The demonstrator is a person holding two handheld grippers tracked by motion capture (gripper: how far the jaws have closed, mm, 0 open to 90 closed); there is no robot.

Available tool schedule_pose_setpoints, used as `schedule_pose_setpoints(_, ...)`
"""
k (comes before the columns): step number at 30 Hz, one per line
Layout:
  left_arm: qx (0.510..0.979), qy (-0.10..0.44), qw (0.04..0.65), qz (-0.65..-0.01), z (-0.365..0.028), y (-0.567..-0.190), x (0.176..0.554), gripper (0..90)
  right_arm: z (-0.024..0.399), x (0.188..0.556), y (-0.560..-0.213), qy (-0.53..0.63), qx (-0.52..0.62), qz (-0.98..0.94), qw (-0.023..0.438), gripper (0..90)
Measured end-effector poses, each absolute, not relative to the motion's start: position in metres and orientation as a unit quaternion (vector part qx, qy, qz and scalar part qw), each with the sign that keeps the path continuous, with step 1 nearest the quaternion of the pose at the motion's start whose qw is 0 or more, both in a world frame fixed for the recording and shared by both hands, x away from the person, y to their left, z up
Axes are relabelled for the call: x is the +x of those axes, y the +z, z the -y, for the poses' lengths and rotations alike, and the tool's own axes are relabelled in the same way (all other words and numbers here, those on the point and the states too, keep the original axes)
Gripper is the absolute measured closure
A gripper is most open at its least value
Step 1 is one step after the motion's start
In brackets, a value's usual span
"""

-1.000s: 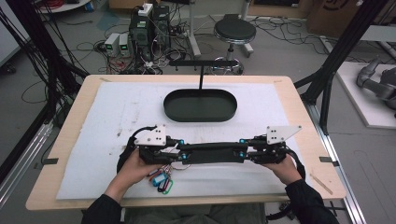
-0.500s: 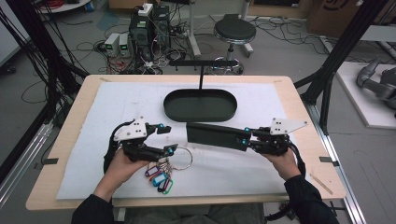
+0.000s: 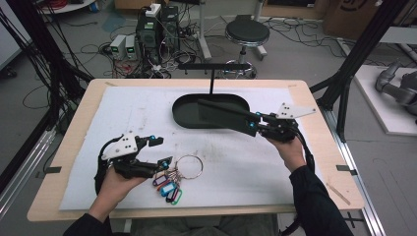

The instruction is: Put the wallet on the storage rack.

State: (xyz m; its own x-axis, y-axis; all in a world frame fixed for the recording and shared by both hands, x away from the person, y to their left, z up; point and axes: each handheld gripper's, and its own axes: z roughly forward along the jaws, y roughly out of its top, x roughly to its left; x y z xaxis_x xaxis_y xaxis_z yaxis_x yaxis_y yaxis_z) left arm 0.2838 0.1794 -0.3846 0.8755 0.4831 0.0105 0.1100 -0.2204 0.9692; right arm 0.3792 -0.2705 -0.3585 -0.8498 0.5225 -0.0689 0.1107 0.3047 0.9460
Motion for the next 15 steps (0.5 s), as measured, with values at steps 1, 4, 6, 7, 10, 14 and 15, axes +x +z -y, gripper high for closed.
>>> schedule_pose_setpoints(1, 0.765, 0.158, 0.593, -0.195, -0.18, -0.387, 0.282, 28.7, 0.271, 0.379, -0.358, 0.554, 0.201, -0.786, 0.186, 75.3)
schedule_pose_setpoints(4, 0.762, 0.164, 0.593, -0.202, -0.182, -0.393, 0.277, 28.7, 0.266, 0.39, -0.358, 0.553, 0.207, -0.784, 0.19, 75.3)
schedule_pose_setpoints(6, 0.759, 0.167, 0.595, -0.207, -0.184, -0.397, 0.275, 28.6, 0.259, 0.401, -0.358, 0.545, 0.212, -0.787, 0.196, 75.3)
schedule_pose_setpoints(7, 0.759, 0.167, 0.595, -0.207, -0.184, -0.397, 0.275, 28.6, 0.257, 0.404, -0.358, 0.545, 0.215, -0.786, 0.199, 75.3)
schedule_pose_setpoints(10, 0.755, 0.169, 0.597, -0.212, -0.186, -0.399, 0.273, 28.7, 0.251, 0.415, -0.36, 0.546, 0.217, -0.783, 0.203, 75.3)
schedule_pose_setpoints(14, 0.75, 0.169, 0.601, -0.218, -0.19, -0.402, 0.271, 28.7, 0.244, 0.431, -0.365, 0.547, 0.228, -0.782, 0.197, 75.3)
schedule_pose_setpoints(15, 0.75, 0.168, 0.602, -0.219, -0.191, -0.403, 0.27, 28.7, 0.242, 0.433, -0.366, 0.546, 0.228, -0.782, 0.197, 75.3)
